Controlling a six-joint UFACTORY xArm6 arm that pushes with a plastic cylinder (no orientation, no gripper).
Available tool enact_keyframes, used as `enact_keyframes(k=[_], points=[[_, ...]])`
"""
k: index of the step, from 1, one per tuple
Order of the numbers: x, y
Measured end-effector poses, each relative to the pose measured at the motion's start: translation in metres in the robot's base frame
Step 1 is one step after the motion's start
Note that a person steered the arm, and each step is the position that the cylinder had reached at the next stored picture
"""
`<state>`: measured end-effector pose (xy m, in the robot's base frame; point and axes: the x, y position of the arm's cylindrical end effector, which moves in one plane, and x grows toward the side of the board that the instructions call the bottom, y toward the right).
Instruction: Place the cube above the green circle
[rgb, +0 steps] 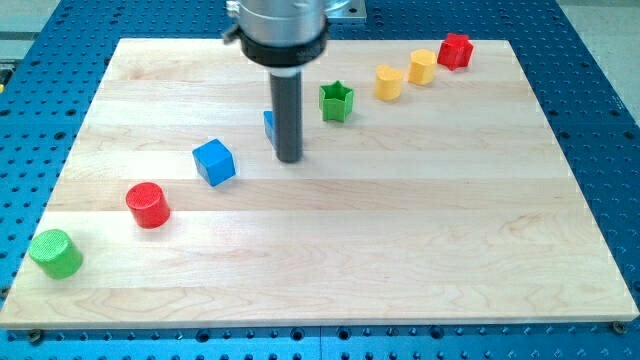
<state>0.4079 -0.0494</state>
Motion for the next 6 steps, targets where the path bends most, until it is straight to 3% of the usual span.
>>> enact_keyframes(k=[1, 2, 4, 6], points=[[-0.009, -0.020], [0.012, 0.029], [0.017, -0.101], [0.070, -0.031]])
